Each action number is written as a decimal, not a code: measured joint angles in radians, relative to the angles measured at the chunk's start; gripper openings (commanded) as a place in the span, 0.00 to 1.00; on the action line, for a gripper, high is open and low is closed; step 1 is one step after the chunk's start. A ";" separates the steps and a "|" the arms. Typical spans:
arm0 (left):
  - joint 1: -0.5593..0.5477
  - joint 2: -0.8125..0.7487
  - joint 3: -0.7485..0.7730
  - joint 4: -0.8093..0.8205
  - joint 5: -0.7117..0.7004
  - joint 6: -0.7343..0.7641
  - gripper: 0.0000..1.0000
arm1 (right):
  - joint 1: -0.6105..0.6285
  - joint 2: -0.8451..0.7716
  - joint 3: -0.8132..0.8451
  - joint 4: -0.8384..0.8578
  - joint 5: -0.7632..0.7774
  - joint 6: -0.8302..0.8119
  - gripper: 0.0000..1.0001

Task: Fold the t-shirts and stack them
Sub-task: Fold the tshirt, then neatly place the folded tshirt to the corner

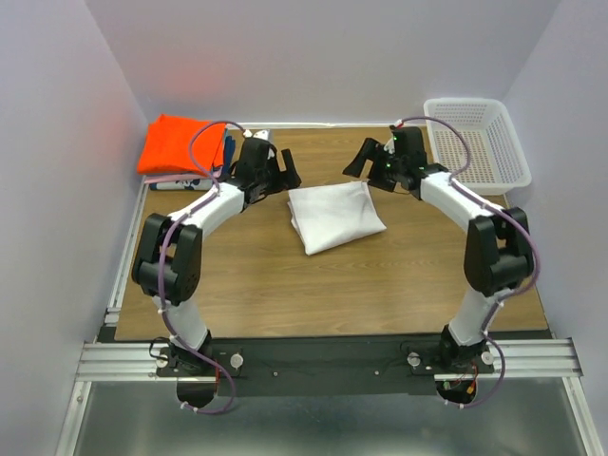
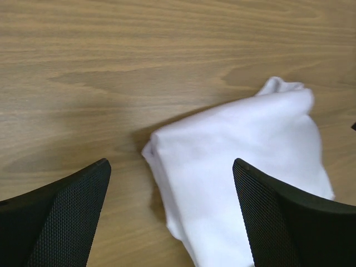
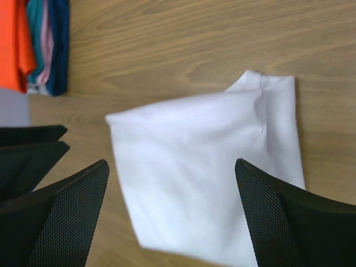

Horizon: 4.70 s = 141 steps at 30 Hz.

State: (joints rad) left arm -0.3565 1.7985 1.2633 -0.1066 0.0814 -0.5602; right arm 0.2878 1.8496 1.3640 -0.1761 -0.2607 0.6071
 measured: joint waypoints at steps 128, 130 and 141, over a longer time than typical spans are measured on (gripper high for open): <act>-0.181 0.027 -0.285 0.241 0.011 -0.048 0.64 | -0.046 -0.419 -0.599 0.496 -0.102 -0.085 1.00; -0.194 0.043 -0.265 0.235 -0.004 -0.051 0.59 | -0.046 -0.465 -0.639 0.481 -0.073 -0.085 1.00; -0.269 0.142 -0.123 0.169 -0.171 -0.076 0.51 | -0.046 -0.641 -0.707 0.466 0.084 -0.108 1.00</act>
State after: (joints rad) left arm -0.6250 1.9408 1.1400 0.0628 -0.0891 -0.6357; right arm 0.2420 1.2087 0.6571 0.2901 -0.1772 0.4995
